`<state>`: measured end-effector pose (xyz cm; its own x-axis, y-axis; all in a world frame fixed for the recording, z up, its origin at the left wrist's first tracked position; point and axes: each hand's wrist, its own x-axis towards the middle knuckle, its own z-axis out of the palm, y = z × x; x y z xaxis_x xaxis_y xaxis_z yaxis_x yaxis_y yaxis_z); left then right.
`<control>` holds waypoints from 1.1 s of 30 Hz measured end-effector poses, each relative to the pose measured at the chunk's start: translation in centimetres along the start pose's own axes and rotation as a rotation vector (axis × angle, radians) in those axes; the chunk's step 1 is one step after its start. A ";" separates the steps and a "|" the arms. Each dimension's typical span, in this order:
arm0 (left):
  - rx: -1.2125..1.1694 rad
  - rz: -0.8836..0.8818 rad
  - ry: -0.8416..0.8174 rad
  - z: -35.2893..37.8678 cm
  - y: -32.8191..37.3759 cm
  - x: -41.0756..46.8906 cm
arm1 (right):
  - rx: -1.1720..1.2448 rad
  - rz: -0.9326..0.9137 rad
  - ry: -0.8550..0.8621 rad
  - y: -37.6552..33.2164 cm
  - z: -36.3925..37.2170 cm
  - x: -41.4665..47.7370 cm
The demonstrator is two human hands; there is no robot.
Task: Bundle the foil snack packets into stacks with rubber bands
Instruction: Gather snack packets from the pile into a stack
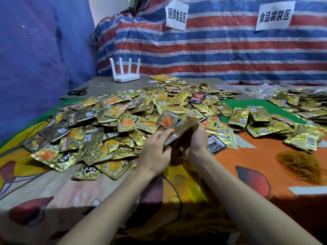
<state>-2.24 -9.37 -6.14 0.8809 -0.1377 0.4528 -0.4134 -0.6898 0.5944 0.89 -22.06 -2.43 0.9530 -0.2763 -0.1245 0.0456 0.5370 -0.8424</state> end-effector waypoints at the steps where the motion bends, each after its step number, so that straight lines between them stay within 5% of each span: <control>1: 0.155 0.006 -0.060 0.3 0.2 -0.1 | 0.096 0.044 -0.025 0.4 -0.1 0.0; 6: 0.288 -0.048 -0.218 1.0 0.7 -0.3 | 0.111 0.062 -0.116 1.4 -0.8 -0.3; 14: 0.211 0.004 -0.040 -0.4 -0.4 1.6 | -0.722 -0.266 -0.321 -2.0 -0.4 -0.8; 19: 0.115 0.091 -0.100 -1.2 0.2 2.4 | -1.173 -0.321 -0.535 -6.2 1.0 -1.0; 25: -0.128 0.190 -0.071 -1.3 0.6 2.5 | -1.041 -0.237 -0.551 -7.7 1.7 -1.3; 30: -0.370 -0.046 0.008 -0.6 -1.1 1.8 | -0.744 -0.084 -0.689 -5.5 0.5 -1.9; 33: -0.409 -0.102 -0.084 -0.1 -1.6 1.7 | -0.691 -0.088 -0.707 -3.1 -0.2 -2.2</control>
<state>-0.06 -8.41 -6.29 0.9306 -0.1523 0.3328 -0.3659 -0.3666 0.8554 -1.40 -23.25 0.33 0.9244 0.3667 0.1054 0.1545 -0.1072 -0.9822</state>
